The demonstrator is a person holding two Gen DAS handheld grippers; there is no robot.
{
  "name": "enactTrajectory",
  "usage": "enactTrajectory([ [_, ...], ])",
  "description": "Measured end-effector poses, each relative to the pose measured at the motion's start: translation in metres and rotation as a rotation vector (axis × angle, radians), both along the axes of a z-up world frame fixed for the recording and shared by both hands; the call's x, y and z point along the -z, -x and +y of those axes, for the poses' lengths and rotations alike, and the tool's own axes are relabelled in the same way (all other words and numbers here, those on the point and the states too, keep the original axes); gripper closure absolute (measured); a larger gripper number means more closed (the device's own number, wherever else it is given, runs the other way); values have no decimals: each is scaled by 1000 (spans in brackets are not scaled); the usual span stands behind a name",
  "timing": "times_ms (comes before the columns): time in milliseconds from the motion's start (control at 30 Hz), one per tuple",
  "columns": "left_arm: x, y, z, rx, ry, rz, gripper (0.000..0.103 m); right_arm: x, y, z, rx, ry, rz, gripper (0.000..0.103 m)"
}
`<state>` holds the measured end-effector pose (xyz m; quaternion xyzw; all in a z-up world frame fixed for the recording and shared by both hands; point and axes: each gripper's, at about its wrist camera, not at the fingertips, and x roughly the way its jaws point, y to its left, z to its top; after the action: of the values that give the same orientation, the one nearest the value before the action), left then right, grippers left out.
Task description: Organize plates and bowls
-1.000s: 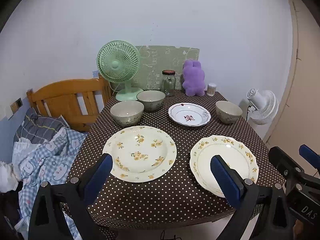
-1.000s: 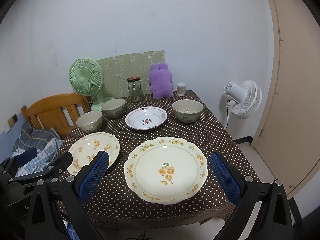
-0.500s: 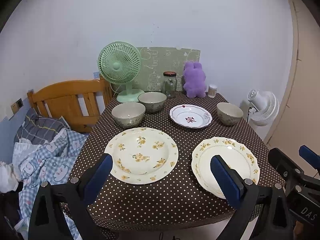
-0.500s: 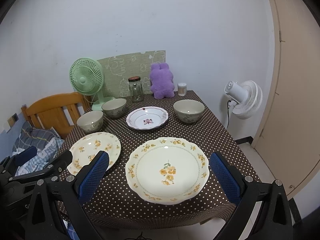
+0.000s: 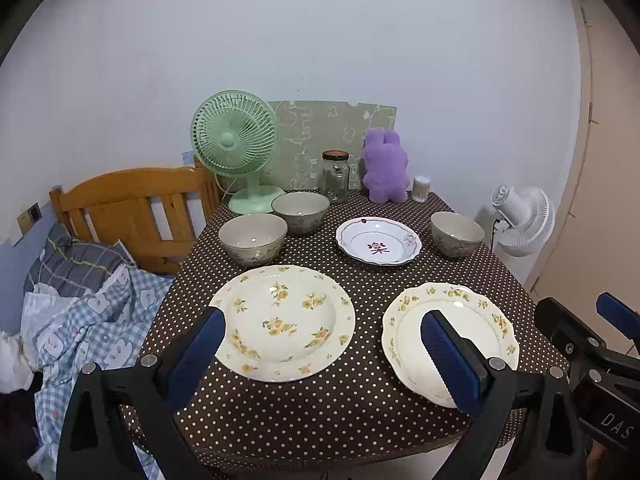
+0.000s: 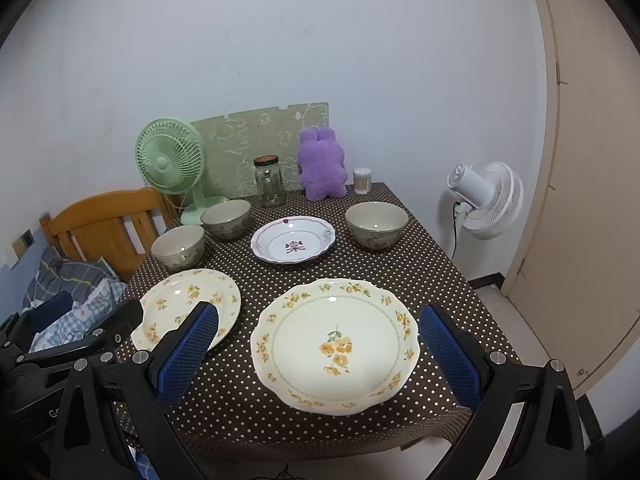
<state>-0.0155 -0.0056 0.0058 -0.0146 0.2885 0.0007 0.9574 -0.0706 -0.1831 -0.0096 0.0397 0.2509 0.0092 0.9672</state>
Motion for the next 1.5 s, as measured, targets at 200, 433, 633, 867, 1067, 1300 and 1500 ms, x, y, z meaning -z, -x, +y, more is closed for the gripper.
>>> enactTrajectory([
  [200,0,-7,-2,13,9,-3,6,0,-4,-1,25,-1,-7,1],
  [433,6,-24,-13,26,23,37,9,-4,-16,-10,66,-12,-8,1],
  [633,16,-43,-30,27,16,61,11,3,-37,-24,64,5,33,1],
  [867,35,-70,-54,17,14,96,14,19,-66,-43,38,18,62,4],
  [1067,56,-92,-76,6,13,156,17,36,-95,-62,8,37,124,9],
  [1300,83,-111,-97,-12,-1,244,25,61,-126,-82,-8,26,199,15],
  [1500,108,-119,-109,-29,-8,325,30,86,-145,-87,-45,27,281,19],
])
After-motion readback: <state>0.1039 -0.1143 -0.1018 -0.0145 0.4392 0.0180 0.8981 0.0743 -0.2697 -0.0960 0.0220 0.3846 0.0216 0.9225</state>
